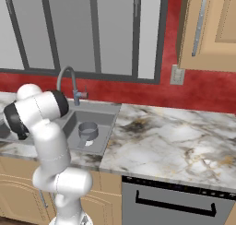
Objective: Move any existing items from the left basin to the right basin for drying. Then move the glass cup from the counter to the left basin of the sink for washing.
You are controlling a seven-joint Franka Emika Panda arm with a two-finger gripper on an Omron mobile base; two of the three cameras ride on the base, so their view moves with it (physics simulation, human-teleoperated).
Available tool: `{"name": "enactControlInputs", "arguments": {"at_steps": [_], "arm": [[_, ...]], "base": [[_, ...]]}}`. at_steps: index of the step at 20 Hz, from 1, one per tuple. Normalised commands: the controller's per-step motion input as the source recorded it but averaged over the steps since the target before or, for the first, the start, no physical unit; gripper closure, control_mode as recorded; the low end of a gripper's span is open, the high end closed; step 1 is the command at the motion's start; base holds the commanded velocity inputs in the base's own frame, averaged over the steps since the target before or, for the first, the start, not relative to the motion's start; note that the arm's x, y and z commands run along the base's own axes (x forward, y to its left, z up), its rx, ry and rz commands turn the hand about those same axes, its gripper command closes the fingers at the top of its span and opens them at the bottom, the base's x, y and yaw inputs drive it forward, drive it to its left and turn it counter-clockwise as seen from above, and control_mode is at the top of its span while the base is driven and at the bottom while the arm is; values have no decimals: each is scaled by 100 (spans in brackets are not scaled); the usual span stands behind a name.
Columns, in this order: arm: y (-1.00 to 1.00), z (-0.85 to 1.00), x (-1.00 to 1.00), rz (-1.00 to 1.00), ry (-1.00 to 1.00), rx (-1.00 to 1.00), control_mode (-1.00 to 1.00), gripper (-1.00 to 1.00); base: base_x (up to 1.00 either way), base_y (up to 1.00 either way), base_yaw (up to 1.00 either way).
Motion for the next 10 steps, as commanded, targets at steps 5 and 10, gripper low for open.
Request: {"name": "enactControlInputs", "arguments": {"at_steps": [5,10], "arm": [[0,-23,16,0,0,0,-100,100],[0,-18,12,0,0,0,-100,100]], "base": [[0,0,0],[0,0,0]]}}
